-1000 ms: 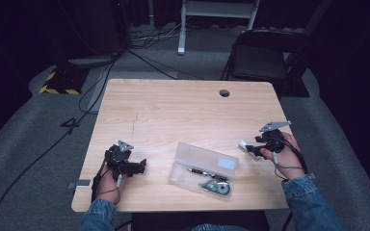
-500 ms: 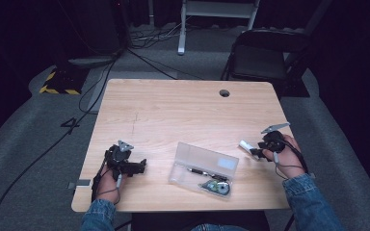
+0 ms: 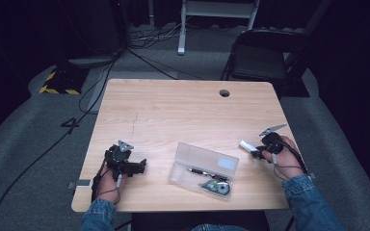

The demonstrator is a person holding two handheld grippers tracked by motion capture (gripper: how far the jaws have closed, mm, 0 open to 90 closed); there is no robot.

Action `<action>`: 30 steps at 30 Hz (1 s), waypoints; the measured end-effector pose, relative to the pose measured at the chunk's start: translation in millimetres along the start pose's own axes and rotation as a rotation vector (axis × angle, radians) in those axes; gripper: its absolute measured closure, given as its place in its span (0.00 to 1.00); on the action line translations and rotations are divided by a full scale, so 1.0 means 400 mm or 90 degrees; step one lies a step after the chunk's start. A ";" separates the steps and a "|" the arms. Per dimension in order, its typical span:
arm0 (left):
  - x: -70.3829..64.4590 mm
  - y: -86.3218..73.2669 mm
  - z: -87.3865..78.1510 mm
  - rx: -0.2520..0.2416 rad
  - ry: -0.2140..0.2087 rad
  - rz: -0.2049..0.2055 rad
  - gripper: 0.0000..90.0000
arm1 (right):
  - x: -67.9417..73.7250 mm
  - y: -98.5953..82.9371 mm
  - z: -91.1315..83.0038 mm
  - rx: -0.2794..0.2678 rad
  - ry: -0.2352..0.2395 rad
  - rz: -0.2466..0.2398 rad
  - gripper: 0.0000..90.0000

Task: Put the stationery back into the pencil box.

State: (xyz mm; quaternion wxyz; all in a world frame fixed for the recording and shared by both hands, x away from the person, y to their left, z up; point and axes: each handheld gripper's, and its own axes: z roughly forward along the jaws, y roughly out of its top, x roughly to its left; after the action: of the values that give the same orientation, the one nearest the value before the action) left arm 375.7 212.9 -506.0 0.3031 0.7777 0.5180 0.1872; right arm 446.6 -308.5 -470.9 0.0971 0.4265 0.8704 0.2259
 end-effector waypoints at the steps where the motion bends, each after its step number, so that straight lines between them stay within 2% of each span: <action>1: 0.000 0.000 0.000 0.000 0.000 0.000 0.00 | 0.000 0.000 0.001 0.002 0.001 -0.004 0.79; 4: 0.000 0.000 0.000 0.000 0.000 0.000 0.00 | 0.001 0.001 0.000 0.004 -0.002 -0.010 0.79; 15: 0.000 0.000 0.000 0.000 0.000 0.000 0.00 | 0.004 0.004 -0.008 -0.002 -0.001 0.001 0.80; 24: 0.000 0.000 0.000 0.000 0.000 0.000 0.00 | 0.013 0.013 -0.034 -0.032 -0.002 -0.007 0.80; 30: 0.000 0.000 0.000 0.000 0.000 0.000 0.00 | 0.028 0.023 -0.067 -0.059 0.003 -0.021 0.80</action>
State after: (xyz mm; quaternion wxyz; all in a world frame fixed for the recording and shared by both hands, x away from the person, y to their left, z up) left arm 375.7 212.9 -506.0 0.3031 0.7777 0.5179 0.1873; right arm 436.5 -303.0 -442.9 0.1184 0.4070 0.8661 0.2650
